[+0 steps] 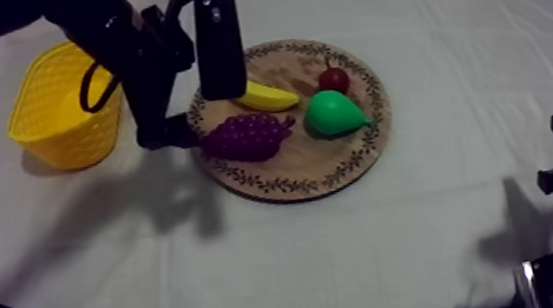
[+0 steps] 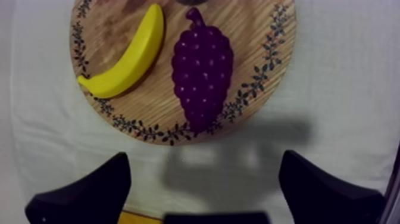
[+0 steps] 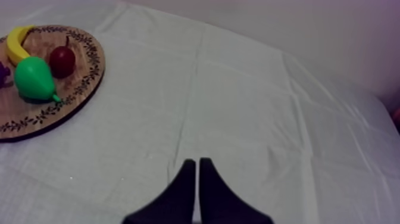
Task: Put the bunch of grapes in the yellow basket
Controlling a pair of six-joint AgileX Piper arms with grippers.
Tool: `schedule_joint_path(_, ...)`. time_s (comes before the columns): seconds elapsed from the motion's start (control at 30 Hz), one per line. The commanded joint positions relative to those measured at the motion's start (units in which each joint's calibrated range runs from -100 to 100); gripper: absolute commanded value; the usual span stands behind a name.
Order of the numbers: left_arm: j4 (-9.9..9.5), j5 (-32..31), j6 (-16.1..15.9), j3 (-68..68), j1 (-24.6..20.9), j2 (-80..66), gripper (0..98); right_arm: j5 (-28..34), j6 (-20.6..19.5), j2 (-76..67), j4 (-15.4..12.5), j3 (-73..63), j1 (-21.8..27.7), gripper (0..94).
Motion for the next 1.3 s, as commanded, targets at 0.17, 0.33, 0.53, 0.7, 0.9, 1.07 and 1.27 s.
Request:
schedule_joint_path(0.17, 0.12, -2.89, 0.22, 0.57, 0.74, 3.98, 94.1, -0.02, 0.01, 0.02, -0.01, -0.01, 0.01, 0.3)
schedule_joint_path(0.33, 0.31, -5.72, 0.44, -0.08, 1.64, 9.13, 93.9, -0.02, 0.01, 0.02, -0.01, -0.01, 0.01, 0.3)
schedule_joint_path(0.53, 0.64, -6.93, 1.07, -4.23, 2.76, 16.8, 94.4, -0.02, 0.01, 0.02, -0.01, -0.01, 0.01, 0.3)
schedule_joint_path(0.7, 1.1, -6.92, 1.25, -8.85, 3.44, 22.49, 93.5, -0.02, 0.01, 0.02, -0.01, -0.01, 0.01, 0.3)
schedule_joint_path(0.9, 1.29, -6.5, 1.47, -13.65, 3.95, 27.53, 92.3, -0.02, 0.01, 0.02, -0.01, -0.01, 0.01, 0.3)
schedule_joint_path(1.07, 1.18, -4.64, 2.18, -17.27, 3.93, 30.5, 92.4, -0.02, 0.01, 0.02, -0.01, -0.01, 0.01, 0.3)
schedule_joint_path(1.27, 1.09, -3.54, 2.77, -19.02, 3.86, 32.0, 91.0, -0.02, 0.01, 0.02, -0.01, -0.01, 0.01, 0.3)
